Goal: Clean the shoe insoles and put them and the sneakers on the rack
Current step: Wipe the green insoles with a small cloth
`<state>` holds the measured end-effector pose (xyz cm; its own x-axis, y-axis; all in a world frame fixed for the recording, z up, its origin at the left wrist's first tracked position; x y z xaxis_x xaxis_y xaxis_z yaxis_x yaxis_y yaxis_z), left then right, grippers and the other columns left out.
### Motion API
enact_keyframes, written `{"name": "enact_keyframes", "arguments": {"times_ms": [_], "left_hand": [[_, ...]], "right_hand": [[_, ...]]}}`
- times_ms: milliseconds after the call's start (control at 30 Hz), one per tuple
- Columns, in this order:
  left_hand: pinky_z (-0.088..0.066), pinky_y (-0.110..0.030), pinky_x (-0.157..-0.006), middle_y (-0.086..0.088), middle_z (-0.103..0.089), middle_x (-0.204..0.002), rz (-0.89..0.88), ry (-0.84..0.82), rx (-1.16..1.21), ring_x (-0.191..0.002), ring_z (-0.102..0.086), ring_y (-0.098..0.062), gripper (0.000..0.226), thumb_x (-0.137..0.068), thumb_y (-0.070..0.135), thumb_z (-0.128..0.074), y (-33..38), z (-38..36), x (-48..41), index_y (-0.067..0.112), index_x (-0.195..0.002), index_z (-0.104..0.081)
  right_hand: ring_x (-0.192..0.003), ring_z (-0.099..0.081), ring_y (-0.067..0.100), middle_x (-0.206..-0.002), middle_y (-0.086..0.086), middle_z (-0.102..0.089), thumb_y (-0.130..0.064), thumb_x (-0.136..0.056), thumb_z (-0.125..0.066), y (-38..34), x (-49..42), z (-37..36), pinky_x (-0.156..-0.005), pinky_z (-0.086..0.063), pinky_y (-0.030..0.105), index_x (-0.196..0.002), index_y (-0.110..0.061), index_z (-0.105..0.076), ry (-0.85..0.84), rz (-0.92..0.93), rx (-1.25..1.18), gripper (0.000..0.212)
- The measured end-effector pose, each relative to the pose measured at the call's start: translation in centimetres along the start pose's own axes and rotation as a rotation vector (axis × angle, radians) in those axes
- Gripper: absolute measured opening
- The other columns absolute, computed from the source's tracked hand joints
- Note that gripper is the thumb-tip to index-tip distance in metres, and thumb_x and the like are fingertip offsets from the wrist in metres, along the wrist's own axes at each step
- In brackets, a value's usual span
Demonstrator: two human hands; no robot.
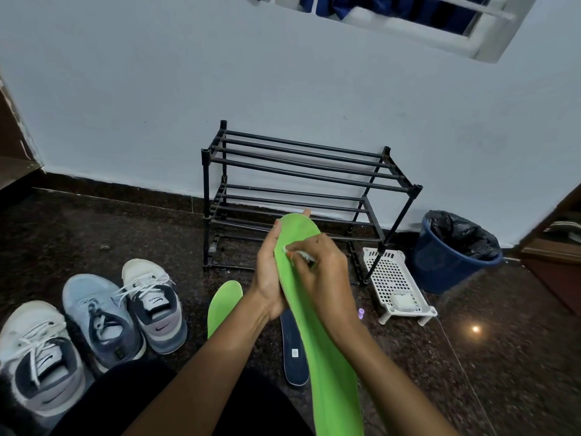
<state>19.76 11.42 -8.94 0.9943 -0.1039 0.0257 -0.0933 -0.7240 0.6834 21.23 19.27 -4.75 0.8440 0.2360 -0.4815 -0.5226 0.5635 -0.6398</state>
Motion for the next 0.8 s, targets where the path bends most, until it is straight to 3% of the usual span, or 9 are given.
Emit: {"name": "enact_keyframes", "arguments": {"times_ms": [100,200,267,367,433,500,567,667,800], "left_hand": [[-0.057,-0.029,-0.073,-0.008,-0.069,-0.107,0.004,0.009,-0.024,-0.091,-0.069,-0.018,0.053,-0.094,0.053,-0.027,-0.3,0.0,-0.1,0.024,-0.129,-0.055],[-0.055,-0.034,-0.085,-0.01,-0.066,-0.115,-0.002,0.053,-0.026,-0.1,-0.066,-0.021,0.06,-0.092,0.059,-0.025,0.0,0.1,0.1,0.024,-0.133,-0.052],[-0.045,-0.046,-0.1,-0.018,-0.061,-0.122,0.004,0.061,-0.008,-0.112,-0.059,-0.031,0.066,-0.089,0.066,-0.022,0.0,0.2,-0.1,0.026,-0.132,-0.053],[-0.036,-0.052,-0.106,-0.021,-0.061,-0.12,0.016,0.057,0.024,-0.123,-0.05,-0.039,0.069,-0.087,0.069,-0.02,-0.1,0.1,-0.2,0.029,-0.131,-0.054],[-0.041,-0.047,-0.103,-0.019,-0.059,-0.126,0.024,0.047,0.02,-0.123,-0.051,-0.035,0.069,-0.085,0.069,-0.022,-0.3,-0.1,-0.1,0.027,-0.13,-0.054],[-0.048,-0.037,-0.096,-0.012,-0.062,-0.125,0.027,0.043,0.026,-0.117,-0.057,-0.025,0.067,-0.086,0.066,-0.024,-0.3,-0.6,0.1,0.024,-0.125,-0.058],[-0.044,-0.035,-0.1,-0.009,-0.06,-0.128,0.028,0.056,0.045,-0.119,-0.056,-0.021,0.064,-0.089,0.064,-0.025,-0.3,-0.9,0.4,0.02,-0.118,-0.061],[-0.033,-0.045,-0.11,-0.017,-0.051,-0.137,0.042,0.058,0.068,-0.129,-0.047,-0.032,0.067,-0.081,0.069,-0.029,-0.2,-0.8,0.5,0.025,-0.122,-0.059],[-0.043,-0.047,-0.1,-0.02,-0.06,-0.123,0.032,0.023,0.037,-0.117,-0.056,-0.036,0.071,-0.084,0.073,-0.019,-0.1,0.1,-0.1,0.033,-0.129,-0.055]], "right_hand": [[-0.083,-0.052,0.01,-0.087,0.0,-0.053,-0.003,-0.085,-0.06,0.3,-0.9,0.2,-0.071,-0.037,0.005,-0.091,-0.008,-0.069,0.064,-0.044,0.01,0.012],[-0.081,-0.053,0.01,-0.087,0.004,-0.056,-0.001,-0.084,-0.06,0.1,-0.7,-0.2,-0.07,-0.036,0.004,-0.091,-0.006,-0.069,0.052,-0.021,-0.015,0.013],[-0.076,-0.05,-0.001,-0.085,0.005,-0.058,0.001,-0.081,-0.062,-0.2,-0.1,-0.5,-0.07,-0.034,0.001,-0.088,-0.005,-0.07,0.006,0.009,-0.05,0.012],[-0.075,-0.046,-0.009,-0.083,0.006,-0.06,0.003,-0.079,-0.064,-0.4,0.4,-0.6,-0.07,-0.033,0.0,-0.085,-0.005,-0.071,-0.03,0.046,-0.052,0.012],[-0.077,-0.05,-0.001,-0.085,0.004,-0.058,-0.001,-0.08,-0.063,-0.2,0.0,-0.4,-0.07,-0.037,0.006,-0.087,-0.007,-0.07,-0.027,0.046,-0.015,0.011],[-0.082,-0.054,0.012,-0.086,0.002,-0.056,-0.004,-0.082,-0.063,-0.1,-0.6,-0.2,-0.069,-0.043,0.022,-0.089,-0.009,-0.069,0.005,0.048,0.059,0.011],[-0.084,-0.055,0.016,-0.086,0.0,-0.054,-0.003,-0.082,-0.062,-0.2,-1.1,-0.2,-0.069,-0.044,0.027,-0.09,-0.007,-0.069,0.033,0.045,0.077,0.012],[-0.079,-0.053,0.01,-0.084,0.0,-0.053,0.003,-0.081,-0.06,-0.5,-0.7,-0.6,-0.07,-0.039,0.011,-0.089,-0.005,-0.069,0.025,0.052,0.009,0.014],[-0.076,-0.049,-0.005,-0.081,0.003,-0.057,0.005,-0.079,-0.063,-0.6,1.0,-0.4,-0.07,-0.034,0.0,-0.085,-0.004,-0.071,-0.036,0.037,-0.088,0.013]]}}
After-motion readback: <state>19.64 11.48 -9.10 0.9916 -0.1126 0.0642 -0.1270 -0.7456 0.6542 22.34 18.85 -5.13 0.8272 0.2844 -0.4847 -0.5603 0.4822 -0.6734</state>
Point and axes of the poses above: each hand's wrist, its own x-axis away from the middle knuckle, its own z-axis out of the back of the hand, y = z × x, the point moved 2 cm from there along -x, towards the middle knuckle
